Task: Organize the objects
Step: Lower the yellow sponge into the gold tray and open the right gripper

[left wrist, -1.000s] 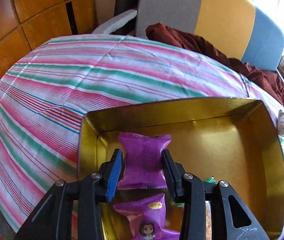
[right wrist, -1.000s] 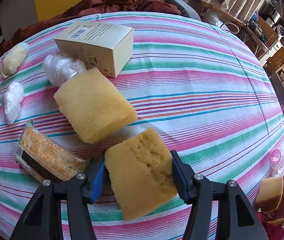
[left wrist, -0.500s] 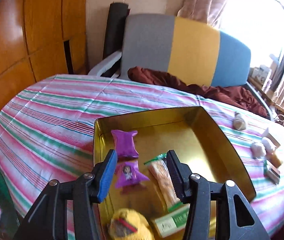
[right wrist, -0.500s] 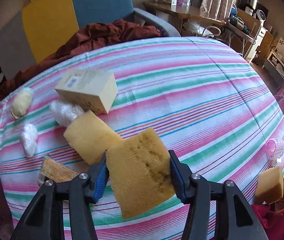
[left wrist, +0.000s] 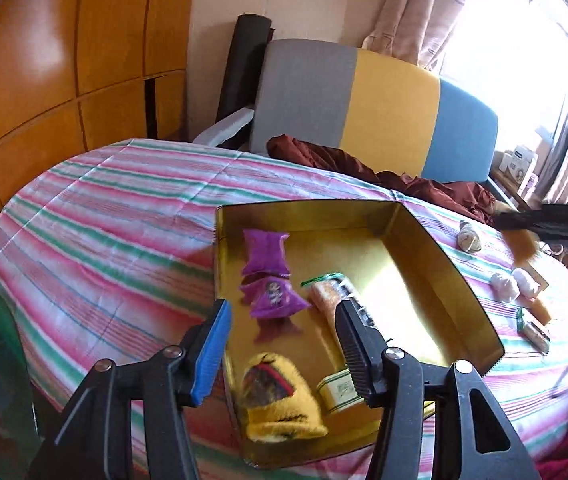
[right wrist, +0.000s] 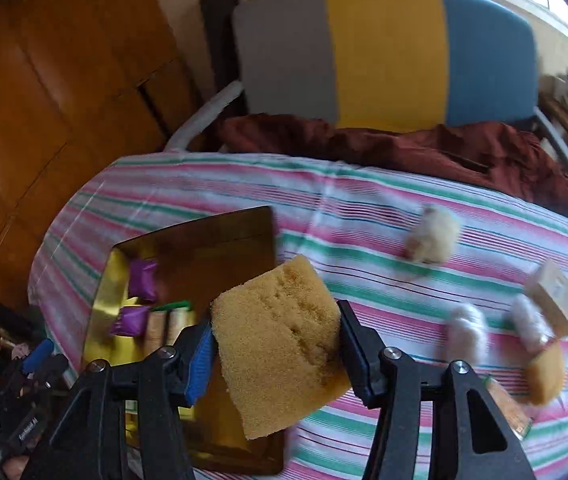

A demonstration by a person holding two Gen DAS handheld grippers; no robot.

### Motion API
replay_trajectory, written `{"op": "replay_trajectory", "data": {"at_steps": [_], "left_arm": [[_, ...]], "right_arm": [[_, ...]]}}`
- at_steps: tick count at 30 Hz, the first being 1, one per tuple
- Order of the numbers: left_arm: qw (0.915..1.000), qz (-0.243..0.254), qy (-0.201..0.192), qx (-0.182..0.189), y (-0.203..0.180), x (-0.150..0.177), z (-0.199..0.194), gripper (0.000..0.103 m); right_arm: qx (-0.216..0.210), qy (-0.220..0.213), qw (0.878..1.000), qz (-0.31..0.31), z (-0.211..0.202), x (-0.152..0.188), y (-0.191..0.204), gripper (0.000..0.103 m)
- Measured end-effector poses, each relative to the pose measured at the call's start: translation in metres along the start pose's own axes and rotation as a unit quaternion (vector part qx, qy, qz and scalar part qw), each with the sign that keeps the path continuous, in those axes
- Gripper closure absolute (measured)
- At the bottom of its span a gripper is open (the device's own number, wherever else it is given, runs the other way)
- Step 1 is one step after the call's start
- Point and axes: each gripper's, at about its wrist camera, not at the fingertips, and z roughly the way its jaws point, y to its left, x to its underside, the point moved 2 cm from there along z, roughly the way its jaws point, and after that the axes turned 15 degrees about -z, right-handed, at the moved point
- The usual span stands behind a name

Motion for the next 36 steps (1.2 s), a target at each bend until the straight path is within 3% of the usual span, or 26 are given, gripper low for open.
{"op": "replay_trajectory", "data": {"at_steps": [3, 7, 12, 16, 19, 26, 36], "left_arm": [[0.9999, -0.004, -0.006, -0.009, 0.01, 0.002, -0.003, 0.044], [0.9996, -0.021, -0.005, -0.015, 0.027, 0.002, -0.004, 0.043], [0.9988, -0.041, 0.003, -0.025, 0.043, 0.001, 0.002, 0.042], [0.998, -0.053, 0.005, -0.033, 0.051, 0.002, 0.006, 0.033], [0.9976, -0.058, 0.004, -0.039, 0.055, 0.001, 0.008, 0.026], [0.9967, -0.067, -0.006, -0.046, 0.057, -0.002, 0.003, 0.017], [0.9948, -0.079, -0.021, -0.061, 0.064, -0.001, -0.013, 0.016]], "right_arm": [[-0.025, 0.027, 0.999, -0.027, 0.05, -0.026, 0.043, 0.047], [-0.02, 0.058, 0.998, -0.033, 0.108, -0.051, 0.077, 0.046], [-0.022, 0.097, 0.995, -0.015, 0.157, -0.056, 0.098, 0.042], [-0.018, 0.112, 0.993, -0.021, 0.179, -0.051, 0.106, 0.036], [-0.01, 0.104, 0.994, -0.036, 0.177, -0.048, 0.112, 0.014], [0.035, 0.039, 0.994, -0.099, 0.133, -0.044, 0.137, 0.012], [0.081, -0.03, 0.987, -0.133, 0.063, -0.023, 0.162, 0.012]]}}
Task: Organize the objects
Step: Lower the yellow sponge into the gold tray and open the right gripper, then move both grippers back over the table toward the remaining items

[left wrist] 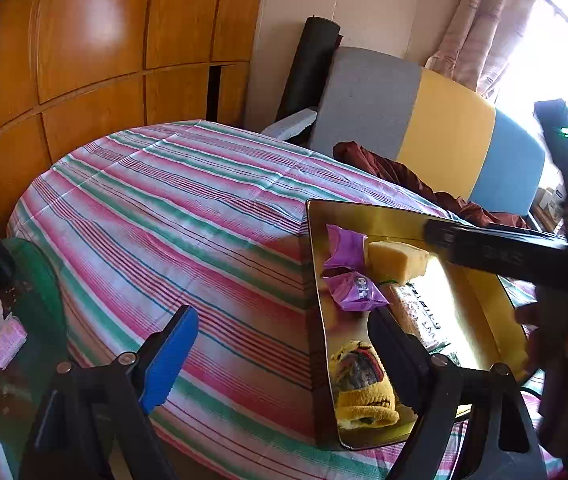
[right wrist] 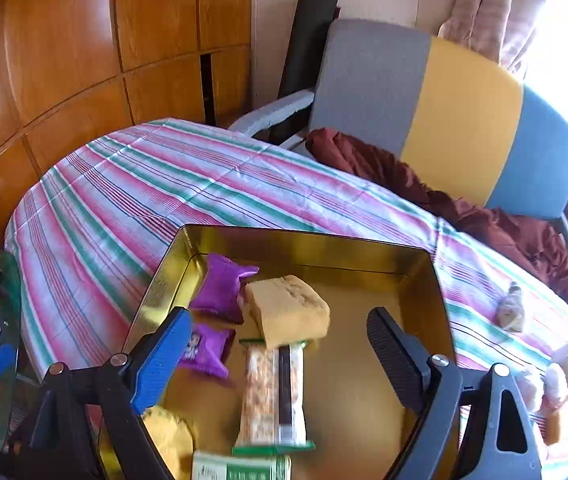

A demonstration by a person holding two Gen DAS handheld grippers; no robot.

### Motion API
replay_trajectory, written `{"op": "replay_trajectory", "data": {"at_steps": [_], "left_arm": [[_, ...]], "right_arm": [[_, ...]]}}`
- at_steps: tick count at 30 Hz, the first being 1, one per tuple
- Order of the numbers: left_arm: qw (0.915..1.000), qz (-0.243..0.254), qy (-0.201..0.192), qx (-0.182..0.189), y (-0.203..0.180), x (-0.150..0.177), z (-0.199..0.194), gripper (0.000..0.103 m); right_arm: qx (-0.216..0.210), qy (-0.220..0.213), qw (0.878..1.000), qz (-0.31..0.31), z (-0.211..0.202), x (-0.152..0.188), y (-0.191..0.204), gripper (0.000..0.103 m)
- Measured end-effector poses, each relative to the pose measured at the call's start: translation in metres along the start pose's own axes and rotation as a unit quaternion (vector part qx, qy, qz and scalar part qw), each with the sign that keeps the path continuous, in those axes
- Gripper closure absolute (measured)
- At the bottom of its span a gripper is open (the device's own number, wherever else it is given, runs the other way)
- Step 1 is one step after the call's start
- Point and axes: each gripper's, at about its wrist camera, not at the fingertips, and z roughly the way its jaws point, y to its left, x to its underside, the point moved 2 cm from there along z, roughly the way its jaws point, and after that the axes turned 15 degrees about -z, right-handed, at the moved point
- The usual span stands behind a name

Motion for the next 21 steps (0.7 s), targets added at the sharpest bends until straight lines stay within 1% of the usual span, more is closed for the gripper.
{"op": "replay_trajectory", "data": {"at_steps": [5, 9, 15, 21], "left_arm": [[1.0, 0.005, 0.004, 0.002, -0.002, 0.005, -0.005, 0.014], [0.9998, 0.016, 0.009, 0.012, -0.012, 0.011, -0.007, 0.012], [0.9985, 0.043, 0.015, 0.03, -0.037, 0.021, -0.012, 0.011], [0.9969, 0.062, 0.029, 0.039, -0.059, 0.029, -0.011, 0.01]], "right_arm": [[0.02, -0.023, 0.999, -0.008, -0.033, 0.01, 0.002, 0.012], [0.036, -0.029, 0.999, -0.005, -0.057, 0.025, -0.004, 0.012], [0.068, -0.038, 0.997, 0.013, -0.09, 0.045, -0.021, 0.012], [0.085, -0.055, 0.994, 0.031, -0.115, 0.06, -0.041, 0.012]]}}
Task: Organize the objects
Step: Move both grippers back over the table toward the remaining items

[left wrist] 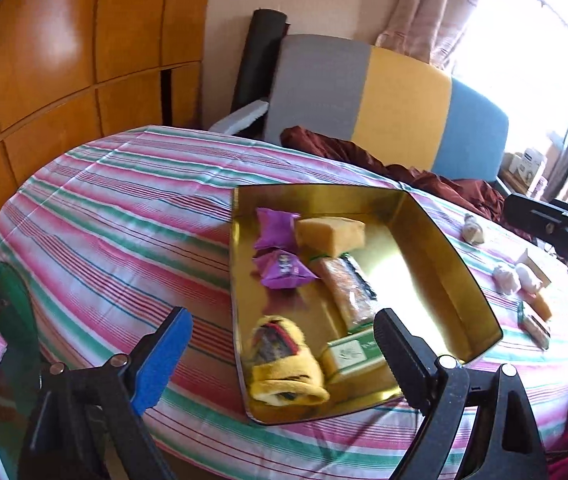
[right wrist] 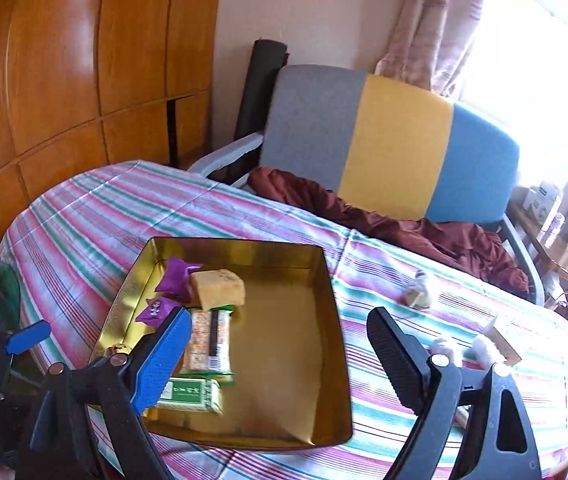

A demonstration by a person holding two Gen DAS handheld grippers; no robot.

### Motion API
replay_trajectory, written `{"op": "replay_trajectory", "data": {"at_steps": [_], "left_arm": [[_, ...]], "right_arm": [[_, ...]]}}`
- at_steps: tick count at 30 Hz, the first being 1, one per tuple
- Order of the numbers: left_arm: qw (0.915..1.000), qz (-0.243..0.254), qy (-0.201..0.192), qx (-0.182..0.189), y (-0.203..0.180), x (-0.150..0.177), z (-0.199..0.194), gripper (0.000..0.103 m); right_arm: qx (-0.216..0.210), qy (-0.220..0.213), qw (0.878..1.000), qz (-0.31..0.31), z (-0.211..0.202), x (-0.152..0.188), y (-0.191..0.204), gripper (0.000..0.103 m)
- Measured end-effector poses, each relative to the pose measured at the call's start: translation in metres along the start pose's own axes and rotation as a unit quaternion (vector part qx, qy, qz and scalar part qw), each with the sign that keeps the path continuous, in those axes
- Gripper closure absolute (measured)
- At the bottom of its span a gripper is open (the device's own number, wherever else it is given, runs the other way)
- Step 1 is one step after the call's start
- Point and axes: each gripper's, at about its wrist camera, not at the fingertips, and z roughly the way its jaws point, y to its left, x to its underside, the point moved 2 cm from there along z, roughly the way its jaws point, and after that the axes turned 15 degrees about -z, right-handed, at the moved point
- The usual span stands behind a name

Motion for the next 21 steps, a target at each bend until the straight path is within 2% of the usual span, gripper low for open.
{"op": "replay_trajectory", "data": {"at_steps": [12, 21], "left_arm": [[0.999, 0.039, 0.016, 0.016, -0.04, 0.008, 0.003, 0.01], [0.9971, 0.059, 0.036, 0.032, -0.071, 0.012, 0.011, 0.01]], "right_arm": [[0.039, 0.001, 0.999, 0.033, -0.012, 0.024, -0.048, 0.012], [0.068, 0.025, 0.996, 0.046, -0.008, 0.05, -0.086, 0.012]]}}
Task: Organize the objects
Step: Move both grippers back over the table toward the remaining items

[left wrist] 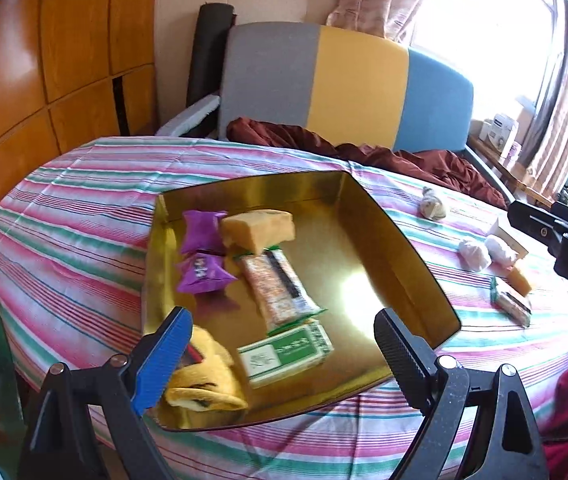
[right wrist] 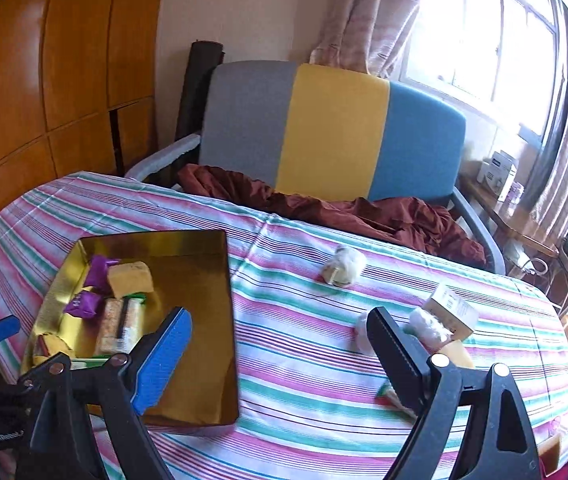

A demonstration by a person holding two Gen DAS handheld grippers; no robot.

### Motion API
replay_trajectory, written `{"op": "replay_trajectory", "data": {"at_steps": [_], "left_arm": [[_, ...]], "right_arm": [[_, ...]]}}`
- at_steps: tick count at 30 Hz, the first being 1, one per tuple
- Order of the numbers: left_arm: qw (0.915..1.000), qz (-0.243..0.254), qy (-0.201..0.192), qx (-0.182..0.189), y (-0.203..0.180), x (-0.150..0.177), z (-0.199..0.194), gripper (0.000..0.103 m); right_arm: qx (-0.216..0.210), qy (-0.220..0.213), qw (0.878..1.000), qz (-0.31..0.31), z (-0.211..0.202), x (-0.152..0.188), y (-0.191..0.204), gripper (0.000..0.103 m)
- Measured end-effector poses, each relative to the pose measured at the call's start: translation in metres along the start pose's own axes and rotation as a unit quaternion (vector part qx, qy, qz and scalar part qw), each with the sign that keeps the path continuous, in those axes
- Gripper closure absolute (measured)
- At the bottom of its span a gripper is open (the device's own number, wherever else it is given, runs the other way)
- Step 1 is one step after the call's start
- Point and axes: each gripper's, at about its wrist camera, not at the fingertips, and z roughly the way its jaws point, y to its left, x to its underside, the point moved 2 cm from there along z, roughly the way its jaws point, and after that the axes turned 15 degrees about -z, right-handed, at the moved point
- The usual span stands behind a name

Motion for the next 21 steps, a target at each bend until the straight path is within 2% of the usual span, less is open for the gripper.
{"op": "replay_trajectory", "data": {"at_steps": [10, 15, 21], "left_arm": [[0.9977, 0.065, 0.007, 0.02, -0.05, 0.007, 0.008, 0.01], [0.9954, 0.088, 0.011, 0.037, -0.074, 0.007, 0.012, 0.01], [0.9918, 0.116, 0.017, 0.05, -0.106, 0.004, 0.022, 0.01]], "right_arm": [[0.05, 0.043, 0.998, 0.009, 0.014, 0.032, -0.057, 0.012], [0.039, 0.079, 0.996, 0.007, 0.033, 0.051, -0.094, 0.012], [0.053, 0.113, 0.988, 0.09, 0.064, 0.086, -0.173, 0.012]]}}
